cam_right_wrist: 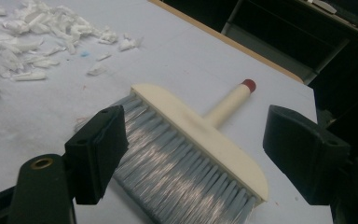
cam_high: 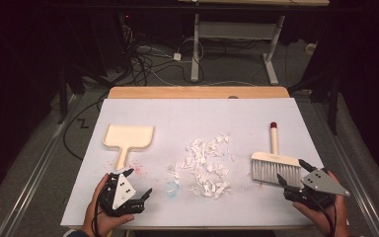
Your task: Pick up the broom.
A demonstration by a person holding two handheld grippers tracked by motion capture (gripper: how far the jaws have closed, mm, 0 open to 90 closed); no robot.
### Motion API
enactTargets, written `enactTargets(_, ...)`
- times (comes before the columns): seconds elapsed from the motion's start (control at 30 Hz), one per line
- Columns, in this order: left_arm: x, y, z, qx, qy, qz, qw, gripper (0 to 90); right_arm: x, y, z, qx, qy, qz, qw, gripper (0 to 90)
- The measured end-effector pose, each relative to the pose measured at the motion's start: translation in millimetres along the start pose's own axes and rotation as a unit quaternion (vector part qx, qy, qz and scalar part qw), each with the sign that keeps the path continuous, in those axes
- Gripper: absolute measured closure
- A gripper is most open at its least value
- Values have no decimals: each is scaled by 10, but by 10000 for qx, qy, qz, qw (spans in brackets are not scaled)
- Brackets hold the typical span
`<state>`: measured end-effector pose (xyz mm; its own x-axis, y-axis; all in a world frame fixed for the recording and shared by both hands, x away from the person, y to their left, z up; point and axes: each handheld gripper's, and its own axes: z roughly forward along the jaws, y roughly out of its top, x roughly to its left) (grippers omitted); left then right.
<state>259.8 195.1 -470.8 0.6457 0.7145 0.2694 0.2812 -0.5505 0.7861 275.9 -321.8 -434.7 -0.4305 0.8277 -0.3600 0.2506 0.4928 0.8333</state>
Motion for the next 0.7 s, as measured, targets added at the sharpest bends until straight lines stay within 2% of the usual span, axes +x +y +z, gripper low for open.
enactTargets(0.27,-7,-8,27,58,-56,-1,10000,161,-42,-4,20,10,-63,75,10000,227)
enactTargets(0.43,-14,-37,12,139,-67,-2,9999,161,-70,8,91,71,-33,114,9999,223)
enactTargets(0.57,-27,-46,-3,179,-60,-10,9998,161,-118,39,161,96,-77,268,9996,221)
enactTargets(0.7,-34,-40,15,208,-62,-18,9998,161,-201,97,271,271,-85,429,9987,221)
